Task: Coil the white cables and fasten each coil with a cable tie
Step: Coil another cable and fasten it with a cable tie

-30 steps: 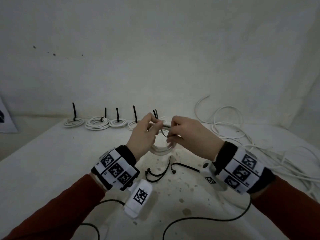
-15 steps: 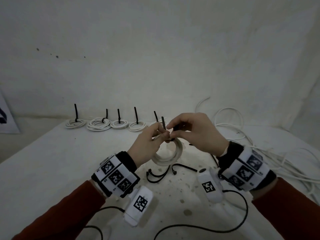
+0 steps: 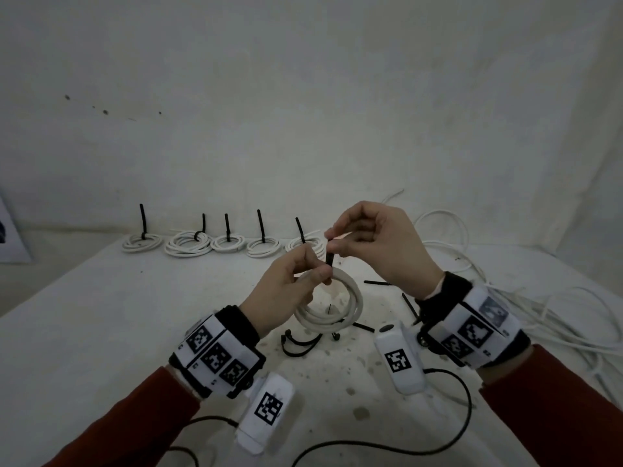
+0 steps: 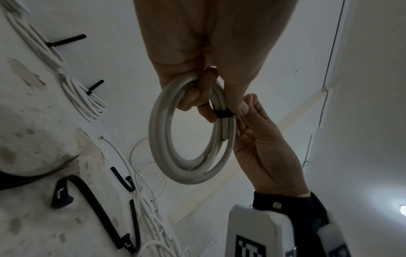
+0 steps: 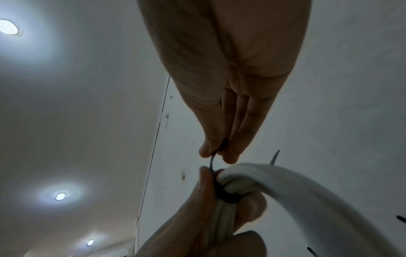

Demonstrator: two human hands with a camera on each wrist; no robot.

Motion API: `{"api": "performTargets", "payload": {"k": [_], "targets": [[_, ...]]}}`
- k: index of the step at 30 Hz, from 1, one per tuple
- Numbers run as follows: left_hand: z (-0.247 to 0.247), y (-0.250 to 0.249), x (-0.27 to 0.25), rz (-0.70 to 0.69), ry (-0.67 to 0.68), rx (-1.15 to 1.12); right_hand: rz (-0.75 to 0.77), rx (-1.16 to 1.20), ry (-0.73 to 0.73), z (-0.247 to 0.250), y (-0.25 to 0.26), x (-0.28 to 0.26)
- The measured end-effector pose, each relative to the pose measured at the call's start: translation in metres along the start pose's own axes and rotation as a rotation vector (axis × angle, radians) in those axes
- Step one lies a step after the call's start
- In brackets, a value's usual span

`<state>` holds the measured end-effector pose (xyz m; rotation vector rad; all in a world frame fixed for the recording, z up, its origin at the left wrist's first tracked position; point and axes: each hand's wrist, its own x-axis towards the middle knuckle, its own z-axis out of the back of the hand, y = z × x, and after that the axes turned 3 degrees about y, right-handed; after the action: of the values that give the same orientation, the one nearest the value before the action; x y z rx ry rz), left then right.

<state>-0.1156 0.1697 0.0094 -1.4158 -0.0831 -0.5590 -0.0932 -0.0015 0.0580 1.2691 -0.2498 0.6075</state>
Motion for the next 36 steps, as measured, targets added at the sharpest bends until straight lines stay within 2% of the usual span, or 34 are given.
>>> {"api": "performTargets", "payload": {"k": [3, 5, 7, 10, 13, 17, 27, 36], "targets": [[0.005, -0.002, 0.000, -0.026, -0.008, -0.125, -0.185, -0.034, -0.116, 0.005, -0.009, 0.005], [0.008, -0.001, 0.000, -0.033, 0.018, -0.181, -0.344, 0.104, -0.030, 0.003, -0.012, 0.004], [0.009, 0.000, 0.000, -0.034, 0.064, -0.205, -0.371, 0.314, 0.005, -0.002, -0.010, 0.001], [0.008, 0.001, -0.002, -0.030, 0.092, -0.212, -0.262, 0.409, -0.074, -0.008, -0.005, 0.000], [0.011, 0.002, -0.003, -0.060, 0.065, -0.216, -0.128, 0.283, -0.109, -0.012, -0.007, -0.001], [0.014, 0.003, -0.003, -0.100, 0.033, -0.215, -0.020, 0.064, -0.084, -0.013, -0.011, -0.001], [0.011, 0.003, -0.001, -0.093, 0.024, -0.206, 0.103, -0.012, -0.104, -0.007, -0.011, -0.003], [0.010, -0.002, 0.001, -0.128, 0.005, -0.211, 0.118, -0.078, -0.099, -0.004, -0.010, -0.003]]}}
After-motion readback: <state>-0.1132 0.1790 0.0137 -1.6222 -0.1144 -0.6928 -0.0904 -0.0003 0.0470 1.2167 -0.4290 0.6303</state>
